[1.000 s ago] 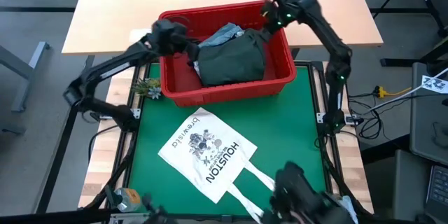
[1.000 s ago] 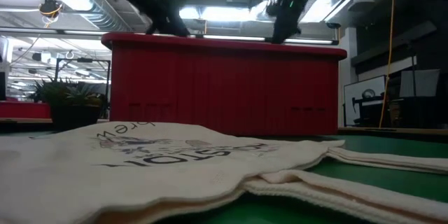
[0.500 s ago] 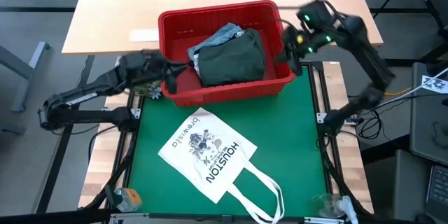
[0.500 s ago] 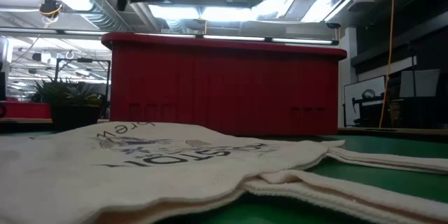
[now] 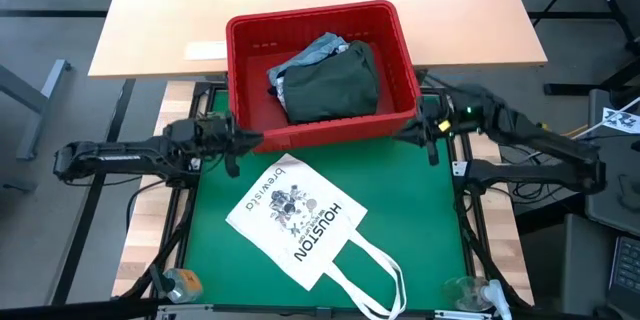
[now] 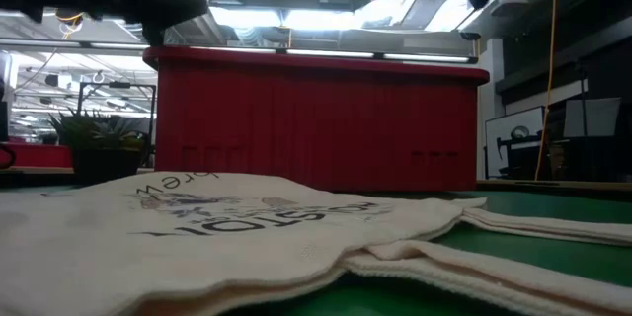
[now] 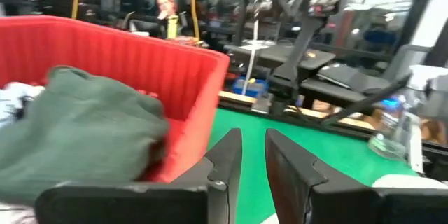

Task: Fold laundry
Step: Return to home position

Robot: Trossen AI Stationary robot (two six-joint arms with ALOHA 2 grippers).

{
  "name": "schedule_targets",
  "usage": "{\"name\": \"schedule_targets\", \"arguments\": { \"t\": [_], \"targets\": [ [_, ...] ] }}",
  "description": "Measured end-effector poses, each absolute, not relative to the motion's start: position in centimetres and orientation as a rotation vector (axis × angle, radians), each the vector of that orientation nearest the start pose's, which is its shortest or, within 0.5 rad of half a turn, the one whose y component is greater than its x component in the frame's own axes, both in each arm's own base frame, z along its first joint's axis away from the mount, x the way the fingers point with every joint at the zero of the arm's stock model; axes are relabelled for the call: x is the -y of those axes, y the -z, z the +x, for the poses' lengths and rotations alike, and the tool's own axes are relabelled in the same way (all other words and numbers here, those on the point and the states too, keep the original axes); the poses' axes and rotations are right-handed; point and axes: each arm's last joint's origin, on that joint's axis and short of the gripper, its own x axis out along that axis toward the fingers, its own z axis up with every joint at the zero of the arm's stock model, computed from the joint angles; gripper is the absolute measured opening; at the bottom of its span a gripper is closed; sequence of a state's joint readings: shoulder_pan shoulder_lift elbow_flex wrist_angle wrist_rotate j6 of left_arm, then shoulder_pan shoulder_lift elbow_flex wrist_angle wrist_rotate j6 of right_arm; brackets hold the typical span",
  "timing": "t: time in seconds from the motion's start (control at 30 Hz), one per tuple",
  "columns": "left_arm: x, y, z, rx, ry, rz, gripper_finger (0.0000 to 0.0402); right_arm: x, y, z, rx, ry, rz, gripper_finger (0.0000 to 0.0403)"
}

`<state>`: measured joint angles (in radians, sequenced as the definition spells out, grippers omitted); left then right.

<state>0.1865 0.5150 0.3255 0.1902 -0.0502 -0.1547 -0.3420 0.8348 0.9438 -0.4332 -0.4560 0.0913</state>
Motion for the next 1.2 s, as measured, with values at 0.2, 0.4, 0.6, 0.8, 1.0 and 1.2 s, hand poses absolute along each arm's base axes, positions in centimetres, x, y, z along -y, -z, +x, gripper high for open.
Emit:
{"name": "schedule_targets", "arguments": {
  "t": [0.2, 0.4, 0.6, 0.8, 1.0, 1.2],
  "targets": [
    [-1.6, -22.4, 13.3, 0.068, -0.128, -0.135, 0.0060, 2.9, -30.0, 13.2, -0.278, -0.073, 0.328, 0.0012],
    [-0.7, -21.5, 12.3, 0.099, -0.055, -0.110, 0.0060, 2.2, -26.3, 10.1, -0.144, 0.055, 0.330, 0.0012],
    [-0.2, -20.9, 11.6, 0.130, -0.012, -0.090, 0.0060, 1.7, -23.3, 8.4, -0.047, 0.046, 0.357, 0.0012],
    [0.3, -19.2, 11.3, 0.105, 0.027, -0.078, 0.0060, 1.6, -20.1, 8.1, -0.038, 0.042, 0.380, 0.0012],
    [0.6, -17.8, 11.3, 0.103, 0.053, -0.080, 0.0060, 1.8, -17.8, 9.0, -0.054, 0.019, 0.385, 0.0012],
    [0.9, -17.9, 11.2, 0.108, 0.081, -0.049, 0.0060, 1.9, -17.2, 9.5, 0.063, -0.019, 0.332, 0.0012]
  ]
}}
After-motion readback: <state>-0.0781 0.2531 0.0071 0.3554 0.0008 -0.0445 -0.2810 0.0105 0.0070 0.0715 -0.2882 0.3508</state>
